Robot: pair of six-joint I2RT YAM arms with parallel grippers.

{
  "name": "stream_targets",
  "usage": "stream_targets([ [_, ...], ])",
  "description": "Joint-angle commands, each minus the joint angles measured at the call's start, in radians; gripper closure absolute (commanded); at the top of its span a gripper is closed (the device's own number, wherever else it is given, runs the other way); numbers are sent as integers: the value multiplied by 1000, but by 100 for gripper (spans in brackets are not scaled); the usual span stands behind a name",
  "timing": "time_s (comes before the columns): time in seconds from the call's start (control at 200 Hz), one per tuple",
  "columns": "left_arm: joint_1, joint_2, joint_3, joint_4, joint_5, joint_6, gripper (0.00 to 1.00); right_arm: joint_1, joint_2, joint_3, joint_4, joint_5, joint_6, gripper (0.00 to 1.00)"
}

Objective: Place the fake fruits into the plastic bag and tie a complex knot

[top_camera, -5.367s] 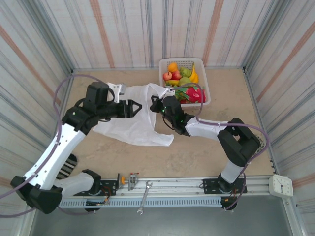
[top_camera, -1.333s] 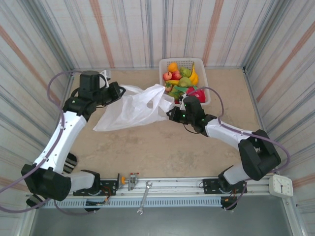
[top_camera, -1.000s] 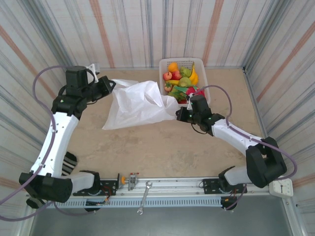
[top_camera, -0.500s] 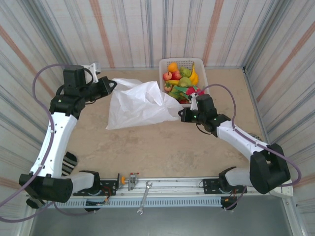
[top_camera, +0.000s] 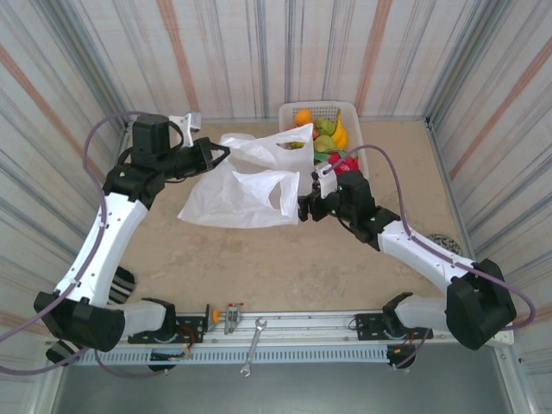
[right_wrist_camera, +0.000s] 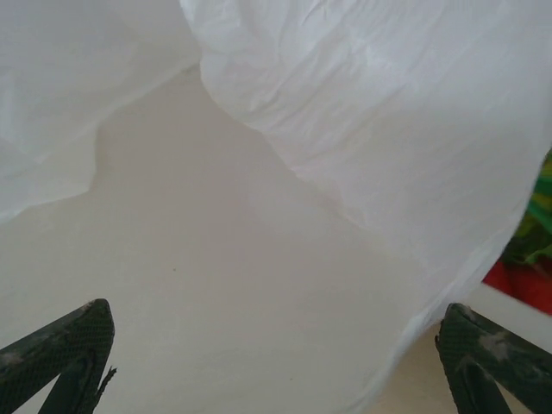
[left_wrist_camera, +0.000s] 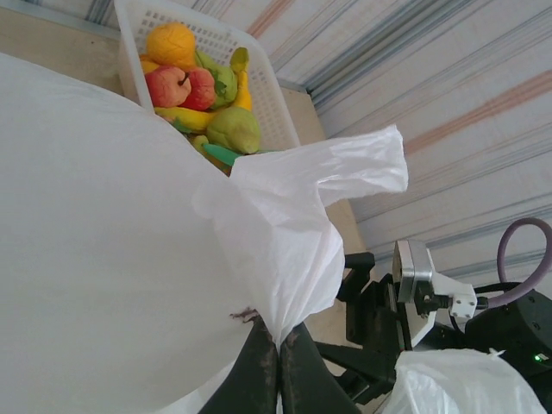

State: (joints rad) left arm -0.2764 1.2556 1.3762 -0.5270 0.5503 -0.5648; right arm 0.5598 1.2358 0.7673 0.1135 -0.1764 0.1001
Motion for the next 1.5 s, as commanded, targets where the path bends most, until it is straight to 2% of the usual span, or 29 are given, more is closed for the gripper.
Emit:
stream_targets([
  [0.0, -3, 2, 23, -16, -2, 21, 100, -24, -10, 61, -5, 79, -90, 1],
  [0.095, -2, -3, 26, -29, -16, 37, 100, -80, -42, 64, -48, 27, -59, 1],
  [0.23, -1, -8, 19, -41, -69, 4, 100, -155, -118, 69, -152, -121, -10, 1],
  [0.361, 15, -24, -31, 1, -110, -105, 100, -209, -181, 113, -332, -313, 6, 1],
  [0.466, 22, -42, -98, 88, -108, -195, 100, -237, -216, 158, -458, -419, 3, 1],
  [0.561, 22, -51, -138, 133, -110, -258, 100, -273, -239, 184, -511, -486, 8, 1],
  [0.691, 22, -56, -170, 145, -128, -332, 100, -394, -240, 215, -512, -547, 109, 1],
  [0.822, 22, -85, -246, 228, -144, -414, 100, -483, -175, 262, -561, -502, 153, 1],
  [0.952, 22, -112, -284, 247, -187, -458, 100, -504, -60, 343, -645, -374, 61, 1],
  [1.102, 23, -121, -280, 244, -201, -470, 100, -503, 107, 464, -712, -210, -109, 1],
  [1.262, 23, -122, -276, 249, -196, -482, 100, -478, 299, 641, -826, -90, -321, 1],
  [1.493, 24, -117, -275, 254, -184, -492, 100, -392, 482, 786, -891, 16, -702, 1],
])
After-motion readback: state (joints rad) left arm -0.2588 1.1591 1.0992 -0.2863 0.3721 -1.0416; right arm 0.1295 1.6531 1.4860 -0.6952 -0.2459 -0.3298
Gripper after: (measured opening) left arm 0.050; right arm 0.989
